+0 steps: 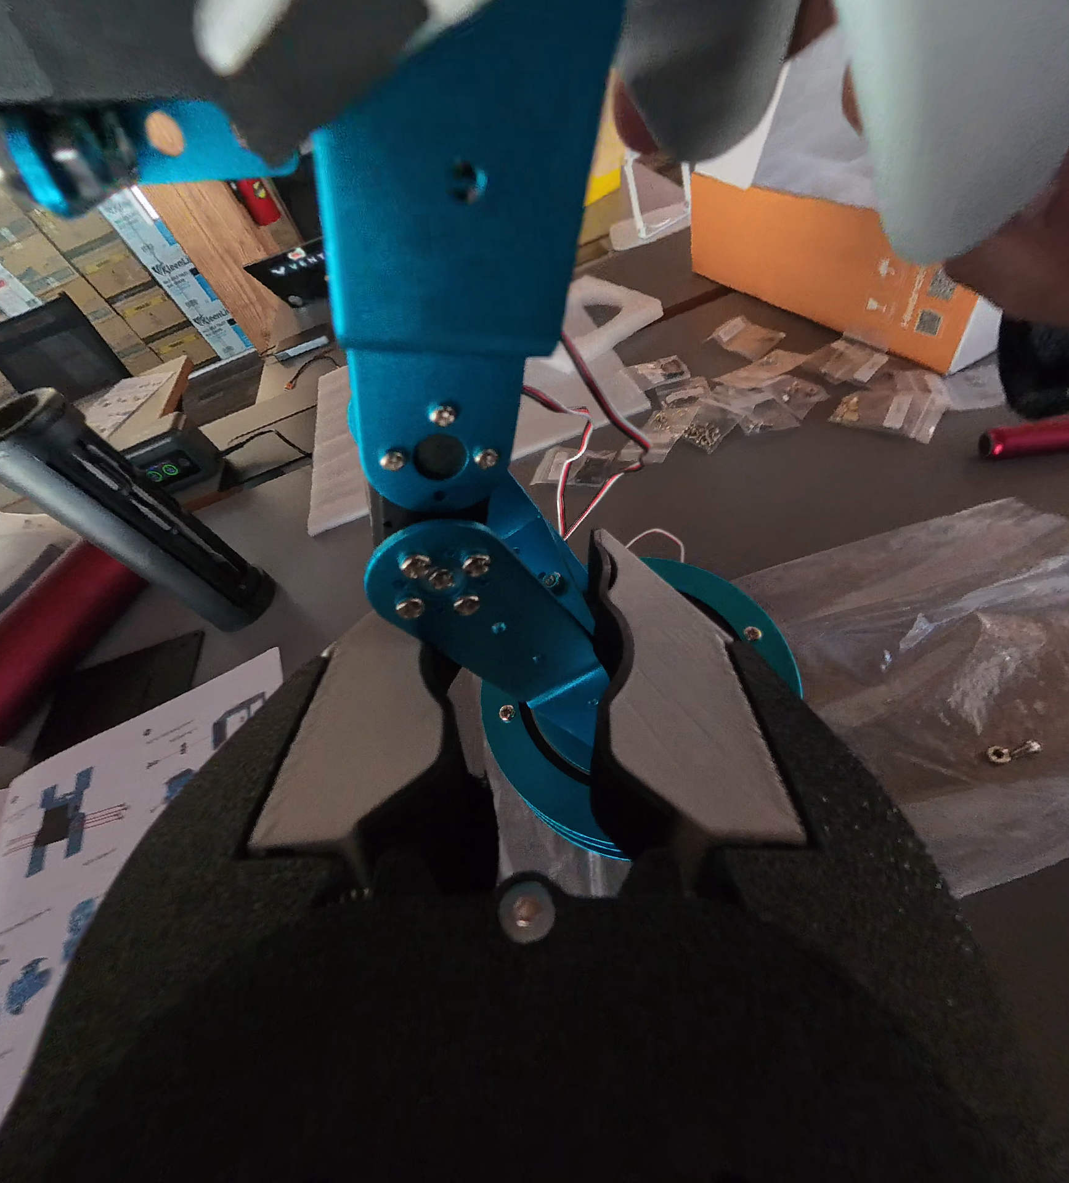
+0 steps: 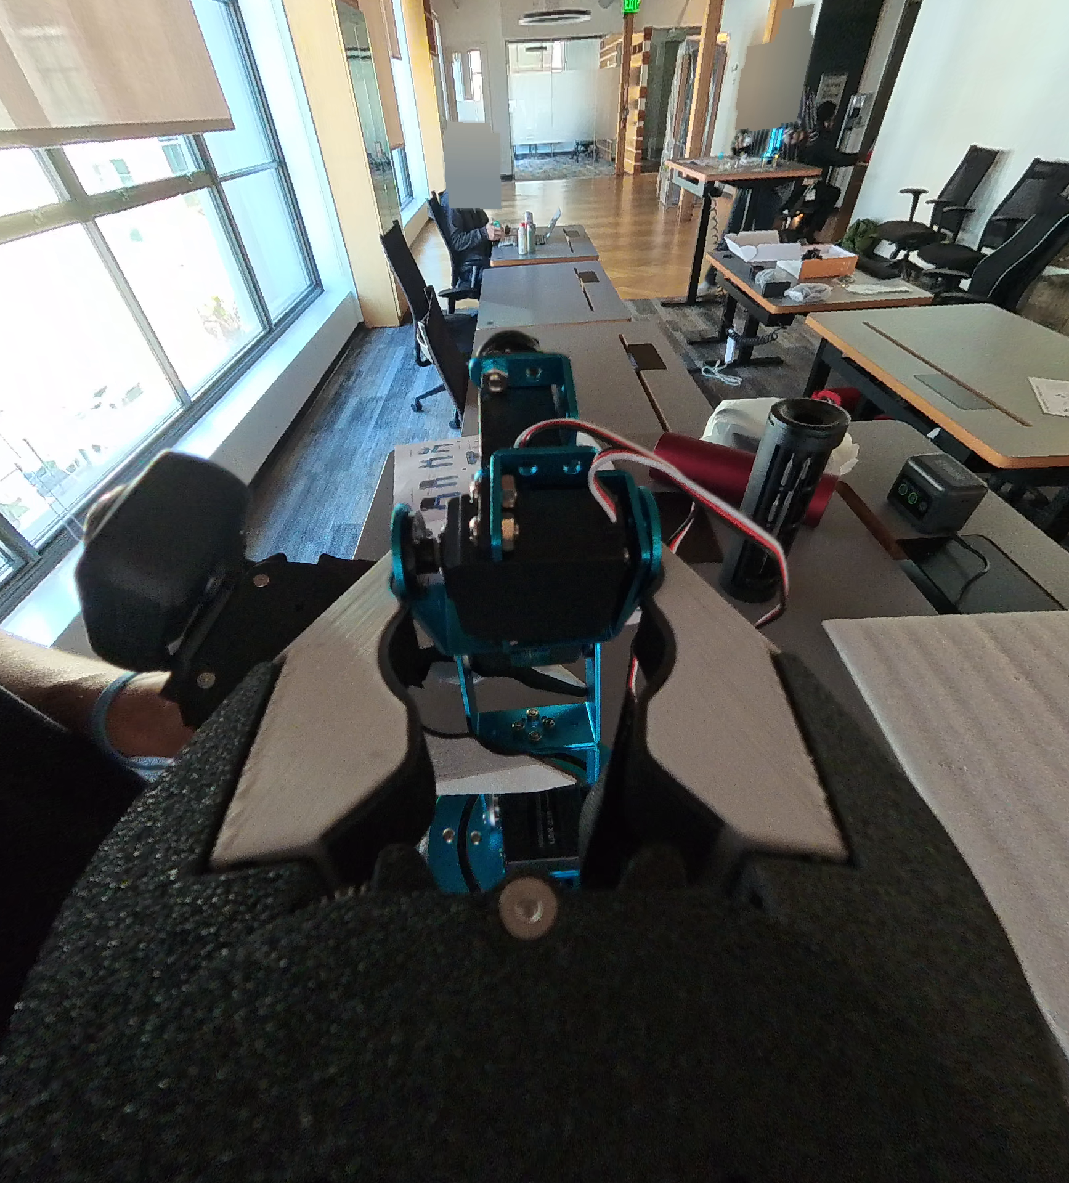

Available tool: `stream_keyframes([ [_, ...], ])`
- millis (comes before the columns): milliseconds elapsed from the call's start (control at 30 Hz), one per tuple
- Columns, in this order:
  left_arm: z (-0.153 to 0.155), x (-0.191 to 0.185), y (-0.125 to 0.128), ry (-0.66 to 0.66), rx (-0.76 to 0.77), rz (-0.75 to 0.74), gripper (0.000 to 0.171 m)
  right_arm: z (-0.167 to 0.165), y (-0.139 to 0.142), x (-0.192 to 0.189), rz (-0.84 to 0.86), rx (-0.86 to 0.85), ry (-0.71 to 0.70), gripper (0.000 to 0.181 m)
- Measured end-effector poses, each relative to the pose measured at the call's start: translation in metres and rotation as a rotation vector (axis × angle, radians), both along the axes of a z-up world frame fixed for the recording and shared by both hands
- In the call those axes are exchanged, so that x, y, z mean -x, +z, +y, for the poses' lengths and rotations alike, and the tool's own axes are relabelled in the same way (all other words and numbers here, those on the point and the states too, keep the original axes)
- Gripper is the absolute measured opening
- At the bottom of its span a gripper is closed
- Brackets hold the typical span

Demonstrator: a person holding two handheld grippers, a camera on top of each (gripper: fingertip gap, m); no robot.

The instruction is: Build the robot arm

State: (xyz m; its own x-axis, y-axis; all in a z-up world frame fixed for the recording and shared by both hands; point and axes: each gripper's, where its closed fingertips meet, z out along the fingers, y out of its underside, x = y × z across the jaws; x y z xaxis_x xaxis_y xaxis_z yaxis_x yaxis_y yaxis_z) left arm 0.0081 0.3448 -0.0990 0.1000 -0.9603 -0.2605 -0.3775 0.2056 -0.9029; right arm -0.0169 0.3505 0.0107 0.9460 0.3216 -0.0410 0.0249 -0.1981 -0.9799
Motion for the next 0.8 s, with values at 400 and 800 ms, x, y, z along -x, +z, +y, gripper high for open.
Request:
stream_keyframes([
  [400,0.007,-0.001,-0.002,0.015,-0.079,0.046,0.036,0.018,0.001,0.003,-0.082,0.181,0.034,0.066],
  [800,0.012,0.001,-0.013,-0.001,-0.036,0.061,0.049,0.017,-0.003,0.007,-0.114,0.166,0.018,0.07],
])
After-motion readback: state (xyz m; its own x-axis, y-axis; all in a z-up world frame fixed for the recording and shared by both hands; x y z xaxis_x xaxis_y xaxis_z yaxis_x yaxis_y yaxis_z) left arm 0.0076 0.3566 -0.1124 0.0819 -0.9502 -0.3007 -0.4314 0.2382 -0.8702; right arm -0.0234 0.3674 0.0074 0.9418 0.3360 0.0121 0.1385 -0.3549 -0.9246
